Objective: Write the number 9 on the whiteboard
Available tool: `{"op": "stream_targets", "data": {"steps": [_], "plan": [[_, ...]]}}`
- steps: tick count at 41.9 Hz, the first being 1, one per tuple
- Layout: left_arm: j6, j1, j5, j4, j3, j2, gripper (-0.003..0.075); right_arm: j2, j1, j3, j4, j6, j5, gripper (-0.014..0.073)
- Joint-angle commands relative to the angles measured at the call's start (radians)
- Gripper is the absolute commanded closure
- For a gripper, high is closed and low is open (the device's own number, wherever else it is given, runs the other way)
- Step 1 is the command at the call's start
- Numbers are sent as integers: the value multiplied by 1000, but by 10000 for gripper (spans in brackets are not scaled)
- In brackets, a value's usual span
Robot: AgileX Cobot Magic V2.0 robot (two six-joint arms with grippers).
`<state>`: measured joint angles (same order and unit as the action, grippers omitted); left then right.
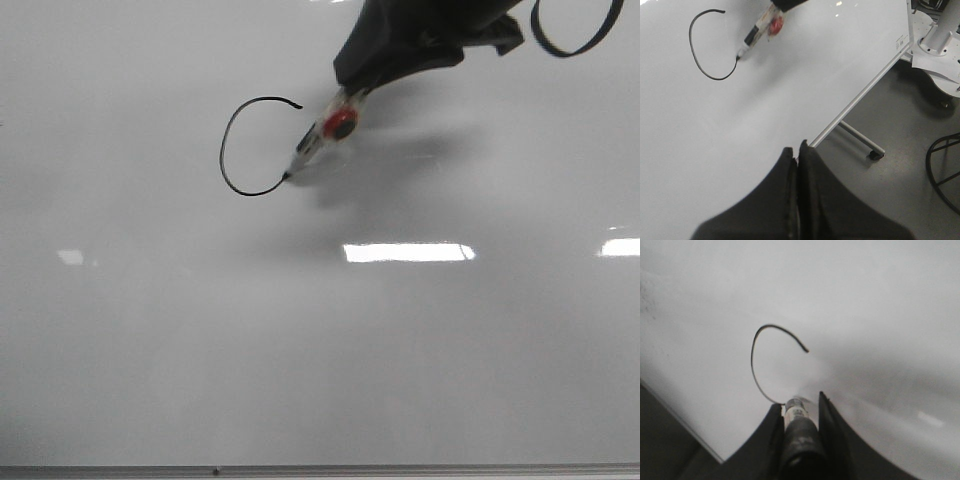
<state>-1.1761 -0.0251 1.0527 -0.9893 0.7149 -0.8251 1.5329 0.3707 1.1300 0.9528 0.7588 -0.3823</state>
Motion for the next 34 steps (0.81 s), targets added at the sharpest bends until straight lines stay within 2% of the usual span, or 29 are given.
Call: {"op": "stream_targets", "data": {"steps": [1, 24, 34], "plan": [[-1, -1, -21, -70, 26, 7, 739, -72, -14, 42, 3, 18, 99, 659], [-1, -1, -21, -70, 26, 7, 739, -77, -13, 48, 0, 18, 75, 659], [-1, -1, -21, -70, 26, 7, 739, -15, 9, -84, -29, 18, 63, 652]]}}
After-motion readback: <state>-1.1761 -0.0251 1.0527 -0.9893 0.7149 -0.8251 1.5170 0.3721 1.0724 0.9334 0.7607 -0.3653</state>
